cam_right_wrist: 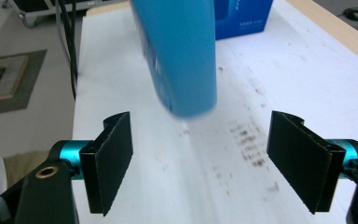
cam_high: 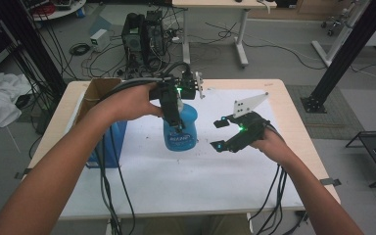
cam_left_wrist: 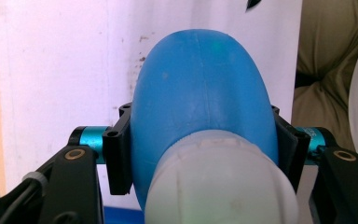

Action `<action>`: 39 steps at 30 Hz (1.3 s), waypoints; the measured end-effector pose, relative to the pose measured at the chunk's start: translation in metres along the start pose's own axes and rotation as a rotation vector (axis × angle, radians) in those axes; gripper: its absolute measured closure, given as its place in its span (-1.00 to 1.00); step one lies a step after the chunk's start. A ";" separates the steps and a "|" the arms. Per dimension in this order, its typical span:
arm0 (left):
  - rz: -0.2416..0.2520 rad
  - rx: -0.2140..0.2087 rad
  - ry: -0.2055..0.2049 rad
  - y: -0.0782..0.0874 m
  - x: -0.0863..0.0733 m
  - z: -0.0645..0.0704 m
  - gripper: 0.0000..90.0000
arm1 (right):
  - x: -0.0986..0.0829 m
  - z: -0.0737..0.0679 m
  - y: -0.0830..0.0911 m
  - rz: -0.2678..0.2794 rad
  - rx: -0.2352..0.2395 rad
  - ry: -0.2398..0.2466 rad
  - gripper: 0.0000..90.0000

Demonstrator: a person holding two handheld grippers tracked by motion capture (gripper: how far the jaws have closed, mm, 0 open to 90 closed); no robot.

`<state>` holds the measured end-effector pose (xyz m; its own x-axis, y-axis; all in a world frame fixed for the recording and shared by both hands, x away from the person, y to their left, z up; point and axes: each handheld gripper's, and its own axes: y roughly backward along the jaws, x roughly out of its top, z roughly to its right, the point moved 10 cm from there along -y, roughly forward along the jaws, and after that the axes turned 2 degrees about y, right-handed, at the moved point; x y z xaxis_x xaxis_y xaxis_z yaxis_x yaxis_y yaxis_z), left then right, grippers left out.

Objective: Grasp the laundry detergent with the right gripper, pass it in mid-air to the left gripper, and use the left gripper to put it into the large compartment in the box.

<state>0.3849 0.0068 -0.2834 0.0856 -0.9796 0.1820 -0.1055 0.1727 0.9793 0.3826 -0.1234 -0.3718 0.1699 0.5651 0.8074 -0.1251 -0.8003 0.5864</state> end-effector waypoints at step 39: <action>0.031 0.100 0.313 0.085 -0.072 -0.038 -0.17 | -0.099 0.011 0.097 -0.240 -0.168 -0.037 -0.95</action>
<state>0.4073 0.0956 -0.2102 0.3798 -0.8919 0.2454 -0.2082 0.1761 0.9621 0.3647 -0.2592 -0.3958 0.2497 0.7237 0.6433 -0.2368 -0.5985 0.7653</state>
